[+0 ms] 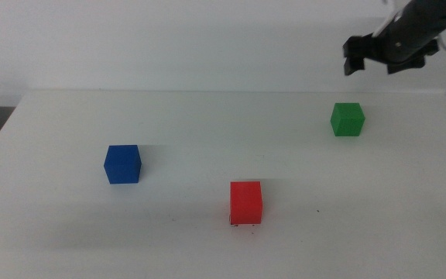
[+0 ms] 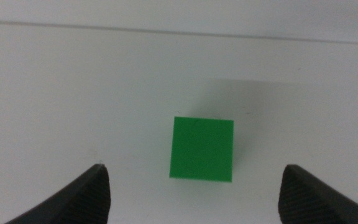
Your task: Stack red cubes first, then green, then blue cubes in a specific spot.
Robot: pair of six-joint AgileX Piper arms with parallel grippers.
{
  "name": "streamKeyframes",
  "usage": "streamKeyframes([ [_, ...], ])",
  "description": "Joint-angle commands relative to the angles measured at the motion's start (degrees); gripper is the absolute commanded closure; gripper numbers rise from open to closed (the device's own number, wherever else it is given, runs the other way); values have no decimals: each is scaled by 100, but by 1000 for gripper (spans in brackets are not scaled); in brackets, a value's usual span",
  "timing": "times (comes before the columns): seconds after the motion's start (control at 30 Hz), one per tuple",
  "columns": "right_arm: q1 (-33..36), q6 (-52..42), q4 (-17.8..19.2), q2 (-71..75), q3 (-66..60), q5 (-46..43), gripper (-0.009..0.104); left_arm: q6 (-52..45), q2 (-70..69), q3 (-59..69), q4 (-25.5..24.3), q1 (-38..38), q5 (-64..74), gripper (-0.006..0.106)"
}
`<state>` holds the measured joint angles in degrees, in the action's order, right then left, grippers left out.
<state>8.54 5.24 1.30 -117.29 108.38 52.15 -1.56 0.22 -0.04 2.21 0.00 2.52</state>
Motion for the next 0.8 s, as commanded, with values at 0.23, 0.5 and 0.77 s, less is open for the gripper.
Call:
streamKeyframes([
  [0.23, -53, 87, 200, -1428, 1226, 549, 2, 9, -22, 4, 15, -5, -72, 7],
  [0.5, -62, 118, 259, -1974, 1253, 278, 8, -14, -22, 4, 15, -5, -72, 7],
  [0.77, -52, 460, 364, -1737, 1230, 594, 92, 8, -22, 4, 15, -5, -72, 7],
])
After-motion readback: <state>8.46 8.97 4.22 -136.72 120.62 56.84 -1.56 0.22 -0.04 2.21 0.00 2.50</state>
